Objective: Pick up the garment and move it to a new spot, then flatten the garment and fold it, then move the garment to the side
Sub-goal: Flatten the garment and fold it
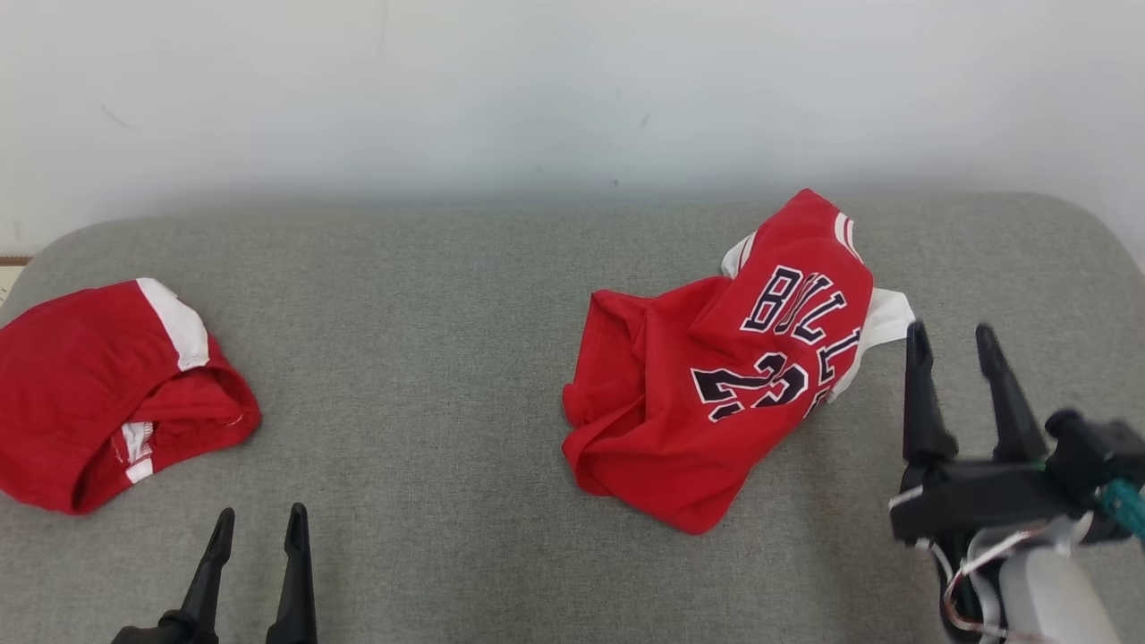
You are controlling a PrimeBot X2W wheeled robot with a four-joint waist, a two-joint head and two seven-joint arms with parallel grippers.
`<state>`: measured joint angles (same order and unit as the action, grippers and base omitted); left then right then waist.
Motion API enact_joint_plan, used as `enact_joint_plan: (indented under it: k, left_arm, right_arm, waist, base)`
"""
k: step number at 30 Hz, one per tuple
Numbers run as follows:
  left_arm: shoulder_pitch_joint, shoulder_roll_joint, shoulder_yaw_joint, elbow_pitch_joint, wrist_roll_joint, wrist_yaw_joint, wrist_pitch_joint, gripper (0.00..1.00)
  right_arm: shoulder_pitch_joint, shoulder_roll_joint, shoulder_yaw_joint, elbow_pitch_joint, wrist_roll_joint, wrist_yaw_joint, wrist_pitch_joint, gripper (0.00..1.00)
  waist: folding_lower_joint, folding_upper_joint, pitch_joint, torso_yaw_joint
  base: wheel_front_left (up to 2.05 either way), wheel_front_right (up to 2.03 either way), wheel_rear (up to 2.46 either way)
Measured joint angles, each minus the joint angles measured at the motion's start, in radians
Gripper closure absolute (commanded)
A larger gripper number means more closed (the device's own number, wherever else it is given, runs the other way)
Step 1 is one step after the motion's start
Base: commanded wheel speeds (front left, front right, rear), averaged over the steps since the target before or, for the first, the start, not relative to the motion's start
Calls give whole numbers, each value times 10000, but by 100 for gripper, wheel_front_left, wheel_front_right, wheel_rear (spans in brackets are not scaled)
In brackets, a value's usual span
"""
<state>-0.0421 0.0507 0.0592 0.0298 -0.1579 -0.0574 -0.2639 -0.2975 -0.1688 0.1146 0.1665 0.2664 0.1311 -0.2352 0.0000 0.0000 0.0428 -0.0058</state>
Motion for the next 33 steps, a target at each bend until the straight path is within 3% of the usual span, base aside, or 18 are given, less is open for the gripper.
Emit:
enact_joint_plan:
  k: [6,18,28,33]
  left_arm:
    - [-42,0,-119,40,-2,-35,0,0]
    - [-638,0,-1070,583,111,-562,0,0]
    - [-1787,4,-3127,1868,-6,-717,-2,0]
    - [-2412,265,-4090,2759,-244,-727,0,0]
  right_arm:
    - [1184,652,-232,-610,-215,0,-40,0]
    - [1569,949,-77,-621,-535,0,-25,0]
    - [1204,1057,196,-387,-560,0,-40,0]
    - [1139,1108,326,-205,-558,0,-117,0]
  waist:
    - [0,0,44,100]
    - [0,0,184,-39]
    - [0,0,412,-521]
    - [1,0,566,-852]
  base:
    - [0,0,0]
    - [0,0,0]
    - [0,0,0]
    - [0,0,0]
